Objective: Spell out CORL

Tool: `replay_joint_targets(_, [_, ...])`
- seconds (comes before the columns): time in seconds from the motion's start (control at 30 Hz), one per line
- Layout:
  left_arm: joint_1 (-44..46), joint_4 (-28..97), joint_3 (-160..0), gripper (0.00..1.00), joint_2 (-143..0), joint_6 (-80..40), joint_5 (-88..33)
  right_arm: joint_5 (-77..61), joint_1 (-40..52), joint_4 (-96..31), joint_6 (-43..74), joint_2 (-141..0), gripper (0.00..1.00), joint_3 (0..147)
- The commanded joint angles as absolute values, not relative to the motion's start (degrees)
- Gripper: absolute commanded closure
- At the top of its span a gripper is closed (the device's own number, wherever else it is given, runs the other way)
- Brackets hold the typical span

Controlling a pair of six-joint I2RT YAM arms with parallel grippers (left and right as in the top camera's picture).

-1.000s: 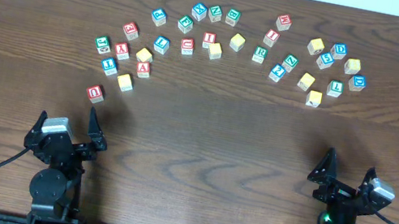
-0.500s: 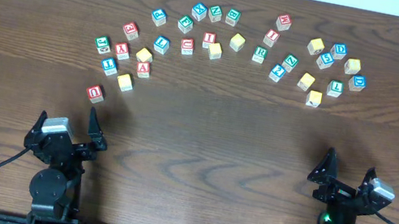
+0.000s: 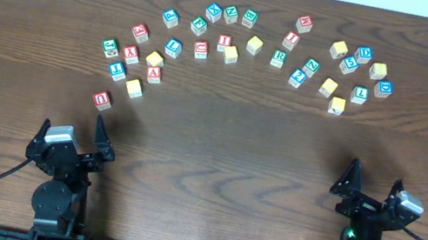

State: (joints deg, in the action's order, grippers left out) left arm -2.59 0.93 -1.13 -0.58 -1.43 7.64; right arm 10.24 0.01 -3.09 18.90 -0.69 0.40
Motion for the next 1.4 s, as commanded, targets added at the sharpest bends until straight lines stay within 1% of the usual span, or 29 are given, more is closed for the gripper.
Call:
replay_joint_targets(0.0, [-2.8,3.5,-0.2,0.02,-0.2,-0.9,8.4,10.3,-0.3,-3.2,19.2,-0.5,0.01,0.3])
replay_joint_targets(0.23, [-2.8,3.4,-0.2,0.02,-0.2,-0.9,8.4,10.3,-0.3,-3.2,19.2,-0.5,0.01,0.3])
replay_joint_targets(0.33, [-2.8,3.6,-0.3,0.02,-0.2,-2.0,4.2,10.3,-0.3,-3.2,19.2,-0.5,0.01,0.3])
replay_joint_targets(0.57, [-2.8,2.6,-0.6,0.02,-0.3,-4.8,3.6,10.3,-0.3,-3.2,19.2,-0.5,0.01,0.3])
replay_joint_targets(0.73, [-2.8,3.5,-4.7,0.02,-3.0,-4.8,1.9,10.3,-0.3,-3.2,19.2,-0.5,0.01,0.3])
replay_joint_targets(0.87, [-2.8,3.9,-10.5,0.02,-9.3,-4.8,1.9,10.3,-0.3,-3.2,19.2,-0.5,0.01,0.3])
replay_joint_targets(1.0, [-2.8,4.1,-17.2,0.02,-18.9,-4.8,1.7,10.3,-0.3,-3.2,19.2,-0.5,0.01,0.3])
replay_joint_targets(1.1, [-2.8,5.3,-22.7,0.02,-25.8,-4.8,-1.0,10.6,-0.3,-3.2,19.2,-0.5,0.01,0.3])
replay_joint_targets(1.17, [-2.8,7.8,-28.6,0.02,-32.1,-4.8,-3.1,10.3,-0.3,-3.2,19.2,-0.5,0.01,0.3])
replay_joint_targets(1.37, [-2.8,15.8,-42.1,0.02,-45.0,-4.8,-8.3,10.3,-0.3,-3.2,19.2,-0.5,0.01,0.3])
